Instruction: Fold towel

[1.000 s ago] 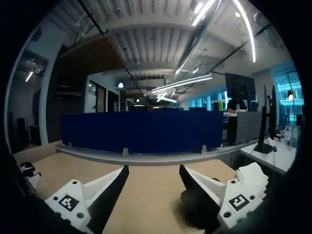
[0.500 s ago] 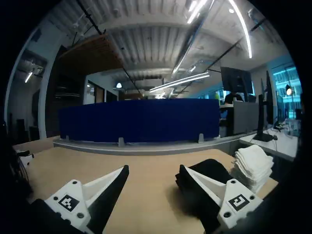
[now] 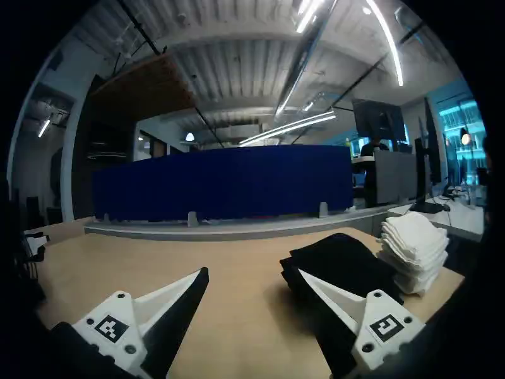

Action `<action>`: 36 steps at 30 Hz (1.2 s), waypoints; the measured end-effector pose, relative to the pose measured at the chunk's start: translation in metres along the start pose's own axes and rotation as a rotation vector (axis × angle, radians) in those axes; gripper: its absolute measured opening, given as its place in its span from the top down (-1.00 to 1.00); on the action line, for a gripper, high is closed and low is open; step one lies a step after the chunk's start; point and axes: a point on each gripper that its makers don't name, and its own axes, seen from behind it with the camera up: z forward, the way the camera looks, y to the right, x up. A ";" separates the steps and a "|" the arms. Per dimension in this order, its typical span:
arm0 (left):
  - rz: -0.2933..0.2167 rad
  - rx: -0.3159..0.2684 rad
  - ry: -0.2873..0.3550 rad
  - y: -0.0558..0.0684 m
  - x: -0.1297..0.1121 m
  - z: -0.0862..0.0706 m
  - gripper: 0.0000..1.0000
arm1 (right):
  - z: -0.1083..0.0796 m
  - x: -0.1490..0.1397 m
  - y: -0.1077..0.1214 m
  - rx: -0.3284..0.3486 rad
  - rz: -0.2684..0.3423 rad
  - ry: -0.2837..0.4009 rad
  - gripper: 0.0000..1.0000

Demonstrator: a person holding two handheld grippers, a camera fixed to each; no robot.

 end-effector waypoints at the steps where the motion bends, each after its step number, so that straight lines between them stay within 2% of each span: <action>1: 0.000 0.000 0.000 0.000 0.000 0.000 -0.90 | -0.001 0.000 0.000 0.000 -0.004 0.002 -1.00; 14: 0.000 0.000 0.000 0.000 0.000 0.000 -0.90 | -0.006 -0.004 -0.006 -0.009 -0.057 0.020 -1.00; 36: 0.000 0.000 0.000 0.000 0.000 0.000 -0.90 | -0.007 -0.003 -0.011 -0.007 -0.059 0.027 -1.00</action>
